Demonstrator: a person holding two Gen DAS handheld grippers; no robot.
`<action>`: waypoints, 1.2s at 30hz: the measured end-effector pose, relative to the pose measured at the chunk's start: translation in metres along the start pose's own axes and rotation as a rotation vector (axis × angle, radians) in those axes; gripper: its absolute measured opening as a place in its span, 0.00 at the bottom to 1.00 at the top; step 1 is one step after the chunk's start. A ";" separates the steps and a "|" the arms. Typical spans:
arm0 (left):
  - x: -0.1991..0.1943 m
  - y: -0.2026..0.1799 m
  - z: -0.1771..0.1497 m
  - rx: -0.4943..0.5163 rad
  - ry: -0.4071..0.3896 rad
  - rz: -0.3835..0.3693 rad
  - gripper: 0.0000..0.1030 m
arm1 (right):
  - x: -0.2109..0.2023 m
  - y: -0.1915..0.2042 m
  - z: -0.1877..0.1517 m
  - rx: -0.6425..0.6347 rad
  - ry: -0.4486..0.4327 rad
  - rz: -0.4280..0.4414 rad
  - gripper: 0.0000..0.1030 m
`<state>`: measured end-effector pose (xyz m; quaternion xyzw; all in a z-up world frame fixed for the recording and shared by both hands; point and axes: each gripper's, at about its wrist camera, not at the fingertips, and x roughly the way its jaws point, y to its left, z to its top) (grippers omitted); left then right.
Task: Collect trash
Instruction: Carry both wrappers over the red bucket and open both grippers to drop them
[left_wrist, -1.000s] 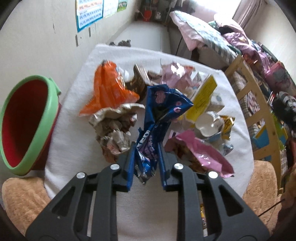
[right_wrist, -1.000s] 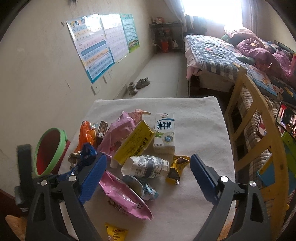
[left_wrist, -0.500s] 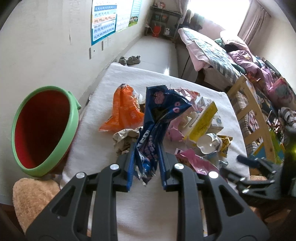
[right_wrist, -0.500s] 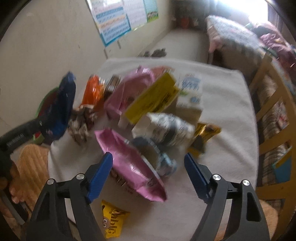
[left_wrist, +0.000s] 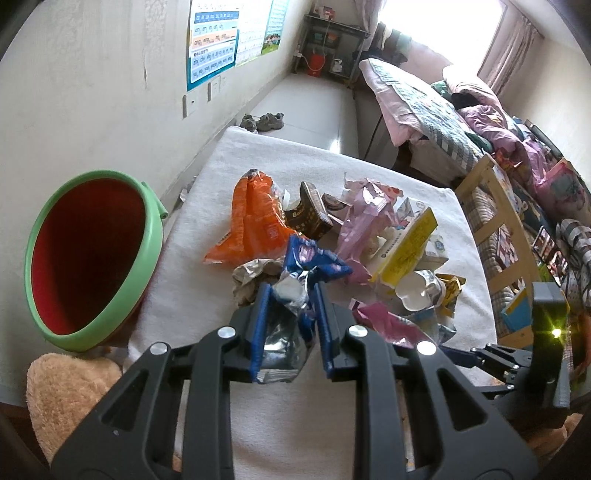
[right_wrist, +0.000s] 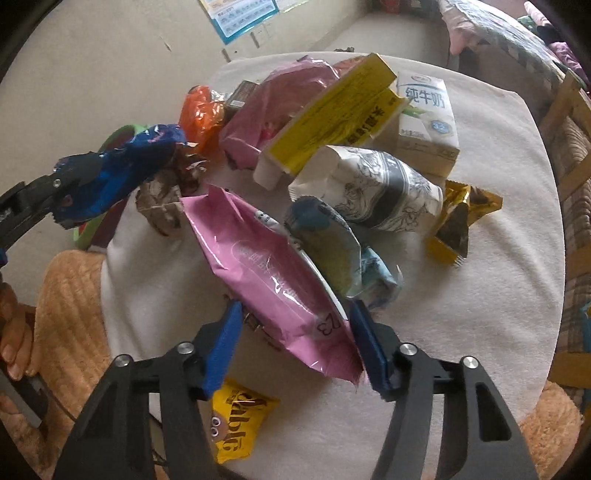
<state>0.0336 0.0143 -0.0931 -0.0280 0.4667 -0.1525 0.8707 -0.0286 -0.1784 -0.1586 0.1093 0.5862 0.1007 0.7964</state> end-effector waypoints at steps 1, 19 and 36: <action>0.000 0.001 0.000 0.000 0.003 0.000 0.22 | -0.001 0.000 0.001 0.008 0.003 0.020 0.45; -0.042 0.033 0.018 -0.028 -0.128 0.075 0.14 | -0.096 0.018 0.037 0.093 -0.236 0.210 0.38; -0.061 0.189 0.009 -0.273 -0.150 0.353 0.14 | -0.002 0.185 0.139 -0.123 -0.147 0.271 0.38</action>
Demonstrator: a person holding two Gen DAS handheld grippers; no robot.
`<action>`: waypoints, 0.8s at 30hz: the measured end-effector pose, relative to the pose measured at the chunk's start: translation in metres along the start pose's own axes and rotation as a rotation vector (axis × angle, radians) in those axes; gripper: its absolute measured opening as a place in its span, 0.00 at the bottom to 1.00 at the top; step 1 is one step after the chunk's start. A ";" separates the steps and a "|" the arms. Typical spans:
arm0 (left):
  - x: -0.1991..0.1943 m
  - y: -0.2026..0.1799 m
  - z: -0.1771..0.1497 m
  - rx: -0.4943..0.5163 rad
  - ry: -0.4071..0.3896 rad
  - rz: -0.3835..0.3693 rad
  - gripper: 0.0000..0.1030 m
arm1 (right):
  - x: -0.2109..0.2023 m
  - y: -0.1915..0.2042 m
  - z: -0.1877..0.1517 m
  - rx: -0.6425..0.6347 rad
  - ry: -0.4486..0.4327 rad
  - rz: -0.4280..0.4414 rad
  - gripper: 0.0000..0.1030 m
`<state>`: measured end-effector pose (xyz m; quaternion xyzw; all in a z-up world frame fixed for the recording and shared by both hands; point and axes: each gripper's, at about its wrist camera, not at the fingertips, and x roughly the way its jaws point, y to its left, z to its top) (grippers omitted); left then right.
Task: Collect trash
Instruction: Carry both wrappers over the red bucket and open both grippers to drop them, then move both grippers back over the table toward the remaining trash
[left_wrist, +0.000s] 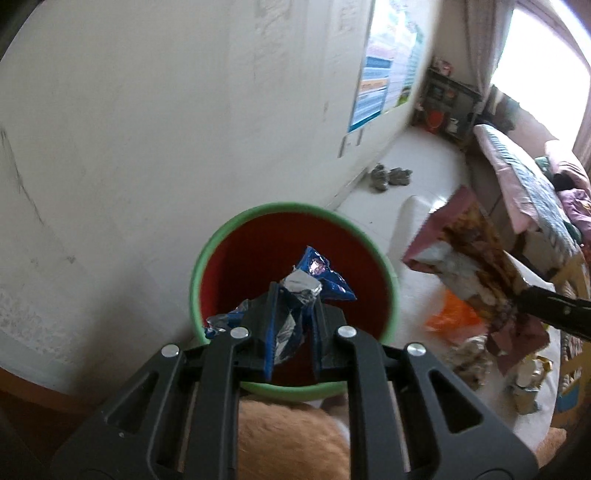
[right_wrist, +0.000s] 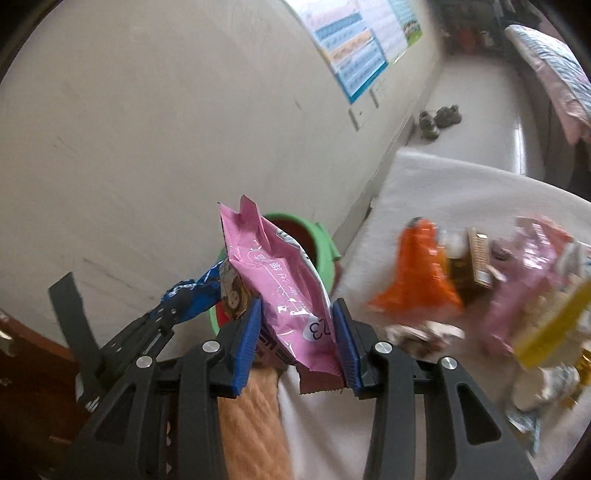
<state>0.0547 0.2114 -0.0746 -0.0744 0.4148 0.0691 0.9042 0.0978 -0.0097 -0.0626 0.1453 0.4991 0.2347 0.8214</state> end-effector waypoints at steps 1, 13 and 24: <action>0.005 0.006 0.000 -0.011 0.010 0.001 0.14 | 0.010 0.005 0.002 -0.012 0.011 -0.011 0.38; 0.043 0.032 -0.001 -0.081 0.077 0.006 0.15 | 0.075 0.034 0.010 -0.066 0.082 -0.090 0.44; 0.045 0.031 -0.002 -0.076 0.074 0.001 0.45 | 0.056 0.039 0.010 -0.082 0.027 -0.105 0.53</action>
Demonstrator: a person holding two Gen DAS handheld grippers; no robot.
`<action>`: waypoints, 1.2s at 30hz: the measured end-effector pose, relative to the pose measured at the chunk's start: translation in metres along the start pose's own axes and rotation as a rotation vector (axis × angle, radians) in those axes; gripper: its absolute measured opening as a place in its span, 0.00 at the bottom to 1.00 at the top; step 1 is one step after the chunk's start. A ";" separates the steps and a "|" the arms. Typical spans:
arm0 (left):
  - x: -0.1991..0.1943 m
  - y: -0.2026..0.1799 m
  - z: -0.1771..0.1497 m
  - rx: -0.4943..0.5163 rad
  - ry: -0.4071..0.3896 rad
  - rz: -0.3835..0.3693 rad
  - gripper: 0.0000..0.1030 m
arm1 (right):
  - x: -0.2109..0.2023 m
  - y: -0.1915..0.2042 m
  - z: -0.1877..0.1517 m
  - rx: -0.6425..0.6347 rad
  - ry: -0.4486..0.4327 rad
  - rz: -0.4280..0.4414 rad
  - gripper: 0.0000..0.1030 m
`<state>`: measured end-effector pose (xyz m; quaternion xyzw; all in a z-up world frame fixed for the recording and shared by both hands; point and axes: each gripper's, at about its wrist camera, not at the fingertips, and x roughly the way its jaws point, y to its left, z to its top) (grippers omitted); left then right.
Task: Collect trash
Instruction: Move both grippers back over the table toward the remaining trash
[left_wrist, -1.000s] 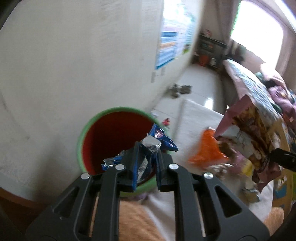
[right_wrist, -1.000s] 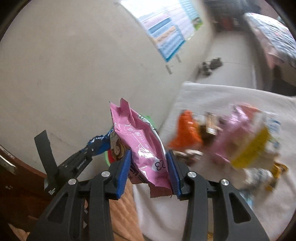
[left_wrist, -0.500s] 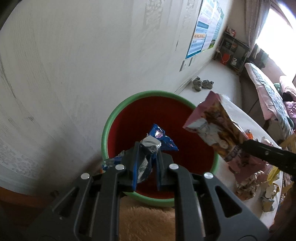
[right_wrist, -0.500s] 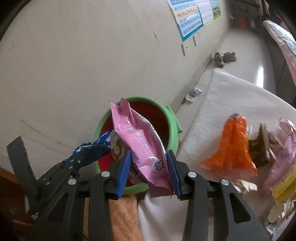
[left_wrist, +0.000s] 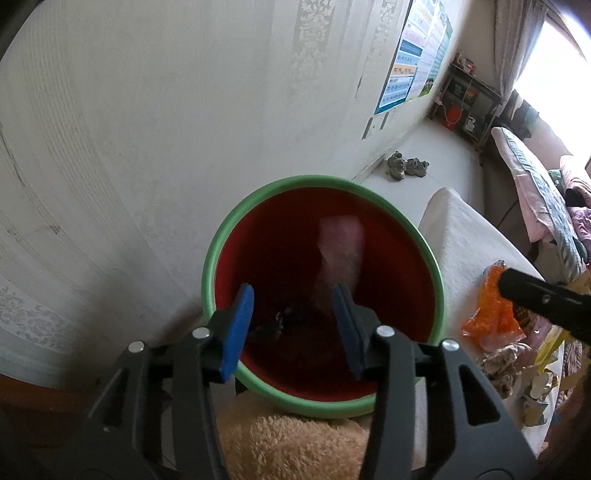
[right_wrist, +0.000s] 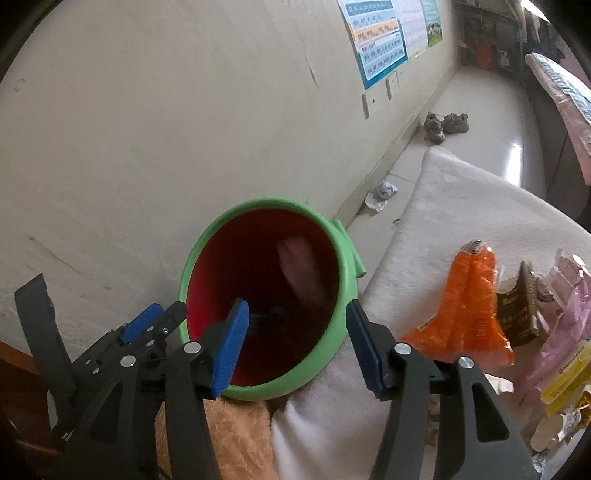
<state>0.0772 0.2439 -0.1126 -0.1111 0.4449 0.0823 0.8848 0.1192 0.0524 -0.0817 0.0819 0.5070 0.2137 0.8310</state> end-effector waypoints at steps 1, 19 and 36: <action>-0.001 -0.001 0.000 0.002 -0.003 0.003 0.48 | -0.005 -0.001 -0.001 0.004 -0.007 0.005 0.53; -0.061 -0.074 -0.014 0.135 -0.061 -0.133 0.53 | -0.124 -0.053 -0.048 0.071 -0.179 -0.054 0.54; -0.031 -0.192 -0.075 0.336 0.127 -0.337 0.53 | -0.206 -0.200 -0.127 0.396 -0.284 -0.318 0.54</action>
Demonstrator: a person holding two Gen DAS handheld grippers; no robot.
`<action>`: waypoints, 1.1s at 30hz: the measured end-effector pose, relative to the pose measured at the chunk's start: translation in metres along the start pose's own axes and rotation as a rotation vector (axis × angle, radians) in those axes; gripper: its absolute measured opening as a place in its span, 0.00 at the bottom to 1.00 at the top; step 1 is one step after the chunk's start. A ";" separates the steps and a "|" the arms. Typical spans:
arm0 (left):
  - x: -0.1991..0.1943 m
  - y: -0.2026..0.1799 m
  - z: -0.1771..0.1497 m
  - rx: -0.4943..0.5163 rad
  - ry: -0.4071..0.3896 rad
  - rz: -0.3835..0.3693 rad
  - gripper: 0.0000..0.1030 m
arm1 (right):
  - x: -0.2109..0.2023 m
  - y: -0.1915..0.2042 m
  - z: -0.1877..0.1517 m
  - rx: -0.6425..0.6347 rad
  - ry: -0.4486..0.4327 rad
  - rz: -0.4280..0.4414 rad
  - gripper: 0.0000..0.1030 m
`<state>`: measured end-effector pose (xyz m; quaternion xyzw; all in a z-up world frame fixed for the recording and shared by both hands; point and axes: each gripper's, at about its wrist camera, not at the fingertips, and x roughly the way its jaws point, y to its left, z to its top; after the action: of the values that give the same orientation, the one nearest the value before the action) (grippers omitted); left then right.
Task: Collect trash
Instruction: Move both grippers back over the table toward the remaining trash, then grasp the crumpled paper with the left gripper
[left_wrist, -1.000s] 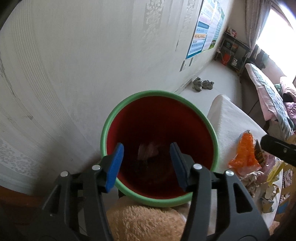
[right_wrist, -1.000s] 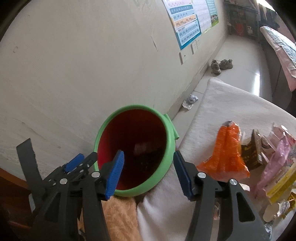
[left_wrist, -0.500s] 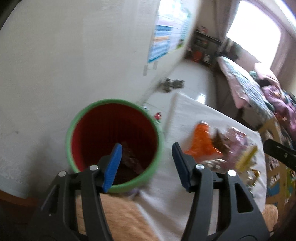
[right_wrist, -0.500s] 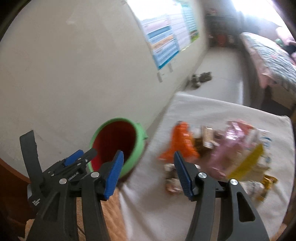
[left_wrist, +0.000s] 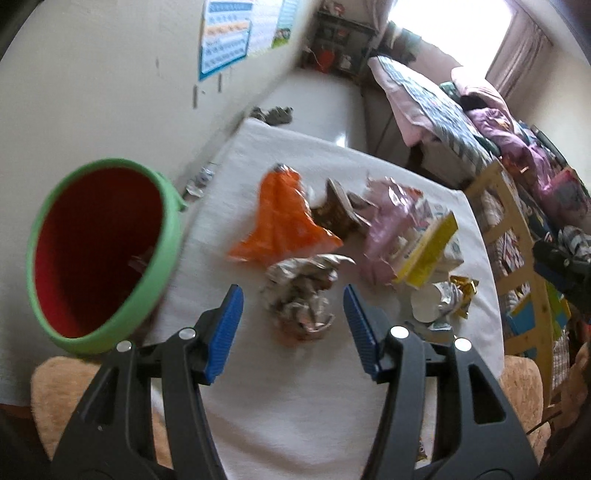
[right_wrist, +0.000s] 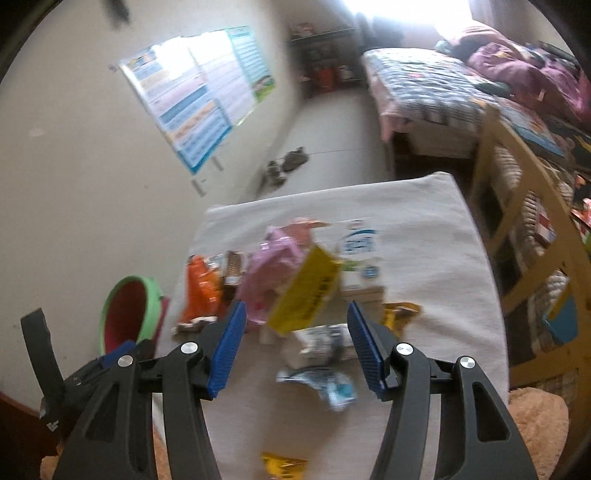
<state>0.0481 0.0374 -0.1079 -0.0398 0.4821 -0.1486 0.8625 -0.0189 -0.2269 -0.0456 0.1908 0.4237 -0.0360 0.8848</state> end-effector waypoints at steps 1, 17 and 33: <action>0.007 -0.002 -0.001 0.003 0.012 0.005 0.53 | 0.000 -0.005 0.000 0.011 -0.001 -0.002 0.54; 0.078 0.003 -0.011 -0.054 0.175 0.004 0.43 | 0.014 -0.027 -0.006 0.059 0.031 -0.019 0.54; 0.011 -0.024 -0.011 0.042 0.010 -0.008 0.34 | 0.019 -0.063 -0.004 0.134 0.046 -0.087 0.54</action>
<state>0.0387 0.0121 -0.1176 -0.0228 0.4831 -0.1622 0.8601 -0.0241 -0.2819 -0.0824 0.2319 0.4483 -0.0982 0.8577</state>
